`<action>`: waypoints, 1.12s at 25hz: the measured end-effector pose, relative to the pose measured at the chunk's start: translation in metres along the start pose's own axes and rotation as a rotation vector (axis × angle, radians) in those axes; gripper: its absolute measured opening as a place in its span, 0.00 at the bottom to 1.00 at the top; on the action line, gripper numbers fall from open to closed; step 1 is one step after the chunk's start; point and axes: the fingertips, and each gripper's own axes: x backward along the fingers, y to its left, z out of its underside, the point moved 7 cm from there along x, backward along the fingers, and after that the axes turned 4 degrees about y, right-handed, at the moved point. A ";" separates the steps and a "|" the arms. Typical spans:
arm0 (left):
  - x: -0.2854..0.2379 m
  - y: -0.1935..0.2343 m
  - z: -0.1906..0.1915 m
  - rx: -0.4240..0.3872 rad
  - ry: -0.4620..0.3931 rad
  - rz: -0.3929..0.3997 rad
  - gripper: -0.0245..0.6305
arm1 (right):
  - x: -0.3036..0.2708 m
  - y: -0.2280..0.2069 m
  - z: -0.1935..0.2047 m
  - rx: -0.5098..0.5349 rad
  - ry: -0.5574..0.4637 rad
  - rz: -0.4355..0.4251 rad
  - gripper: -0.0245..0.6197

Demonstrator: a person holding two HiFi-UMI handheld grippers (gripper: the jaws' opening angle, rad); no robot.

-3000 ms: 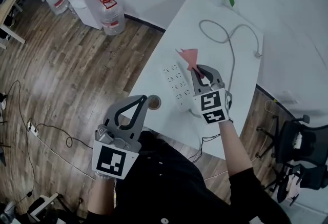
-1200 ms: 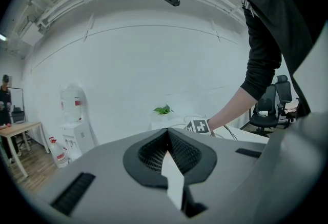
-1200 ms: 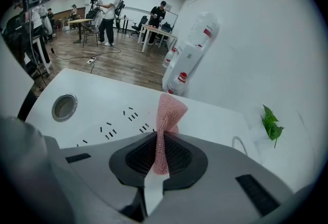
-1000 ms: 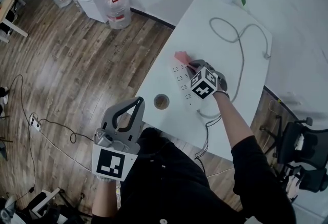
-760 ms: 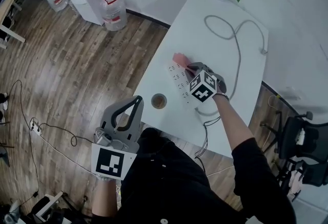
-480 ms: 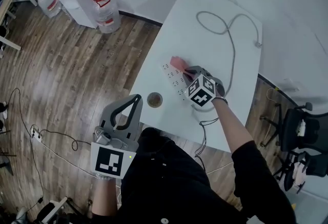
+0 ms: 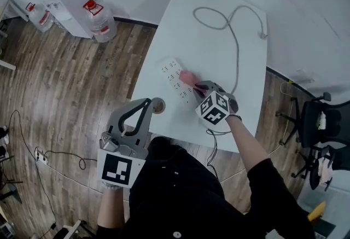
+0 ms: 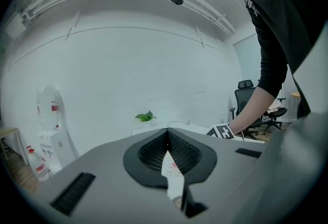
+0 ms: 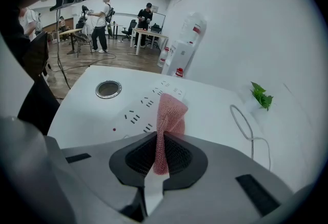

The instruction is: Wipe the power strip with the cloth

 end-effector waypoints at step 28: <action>-0.022 -0.021 -0.014 -0.017 -0.040 0.084 0.06 | 0.038 0.048 0.045 -0.224 -0.016 0.025 0.11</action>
